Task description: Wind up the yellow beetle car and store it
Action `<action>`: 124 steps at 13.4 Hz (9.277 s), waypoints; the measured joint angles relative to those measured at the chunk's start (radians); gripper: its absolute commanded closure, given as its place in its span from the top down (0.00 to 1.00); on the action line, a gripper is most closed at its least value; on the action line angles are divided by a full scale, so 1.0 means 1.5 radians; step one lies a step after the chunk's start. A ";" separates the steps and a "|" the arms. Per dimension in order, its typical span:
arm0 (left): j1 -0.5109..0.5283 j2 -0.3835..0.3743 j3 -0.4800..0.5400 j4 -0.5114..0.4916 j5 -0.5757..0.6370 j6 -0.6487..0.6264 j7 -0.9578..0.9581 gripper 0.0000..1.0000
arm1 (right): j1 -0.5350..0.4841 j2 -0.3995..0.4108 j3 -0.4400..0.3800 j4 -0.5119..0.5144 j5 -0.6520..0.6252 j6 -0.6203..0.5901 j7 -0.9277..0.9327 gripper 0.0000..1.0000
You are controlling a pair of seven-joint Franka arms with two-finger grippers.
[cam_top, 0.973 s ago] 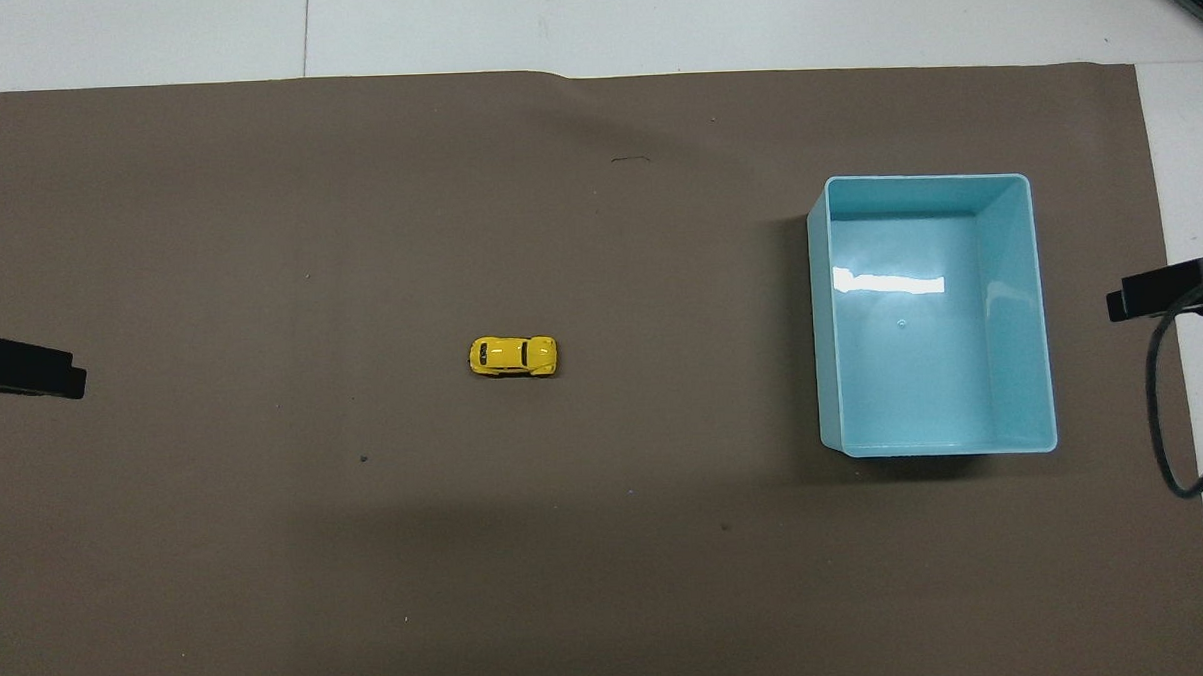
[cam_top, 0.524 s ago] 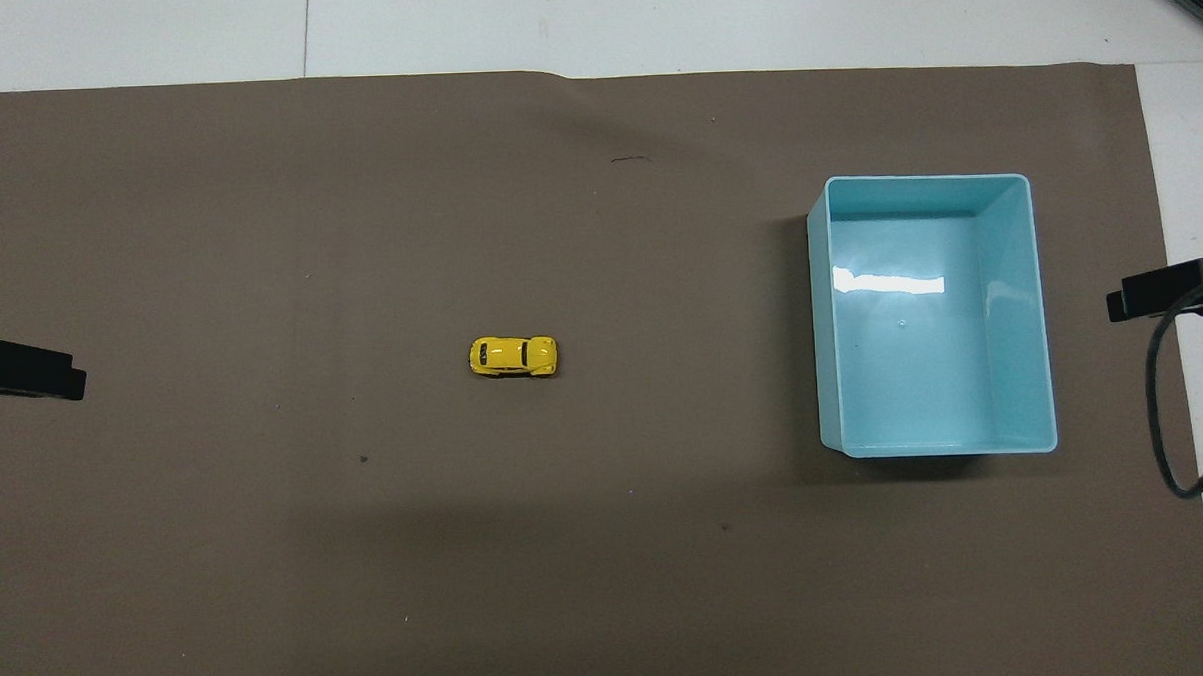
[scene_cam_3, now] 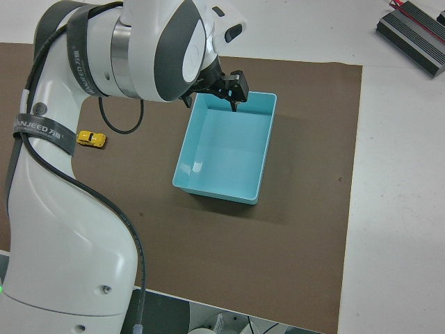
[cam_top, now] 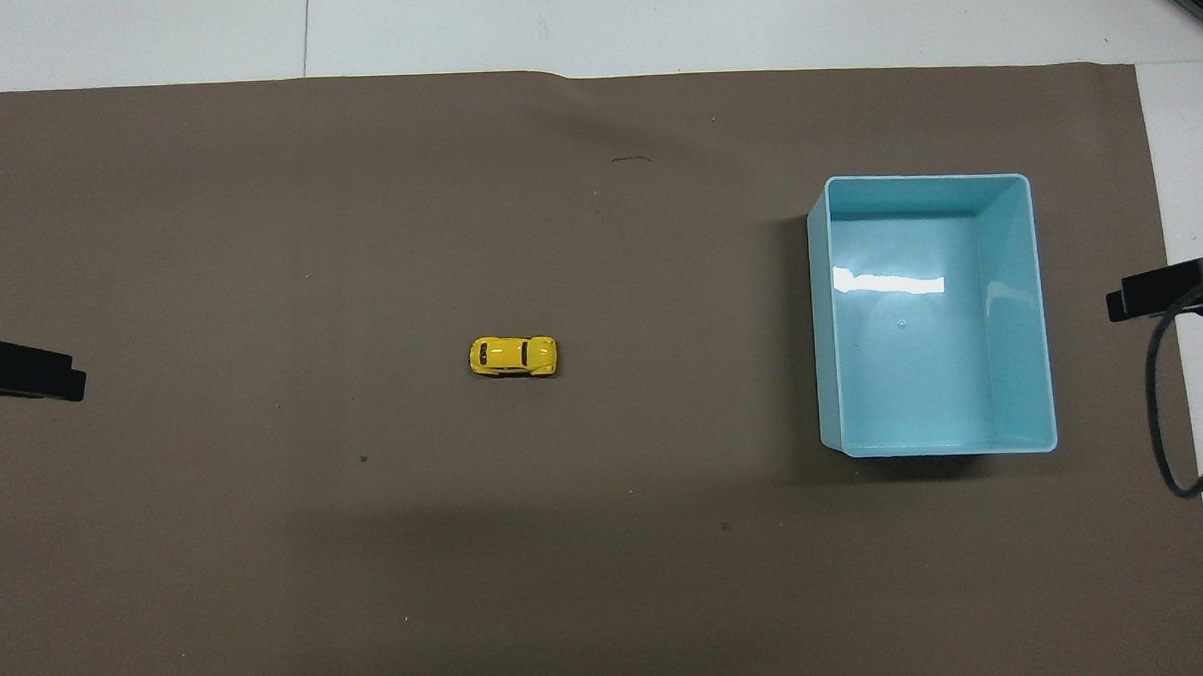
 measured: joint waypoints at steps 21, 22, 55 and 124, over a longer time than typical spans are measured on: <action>0.000 0.000 0.000 0.000 0.000 0.000 0.000 1.00 | 0.000 0.000 0.000 0.000 0.000 0.000 0.000 1.00; 0.000 0.000 0.000 0.000 0.000 0.000 0.000 1.00 | 0.000 0.000 0.000 0.000 0.000 0.000 0.000 1.00; -0.021 0.001 -0.019 -0.051 -0.037 0.060 -0.514 1.00 | 0.000 0.000 0.000 0.000 0.000 0.000 0.000 1.00; -0.294 0.322 -0.018 -0.174 0.050 0.547 -1.505 0.00 | -0.001 0.000 0.000 0.000 0.000 0.000 0.000 1.00</action>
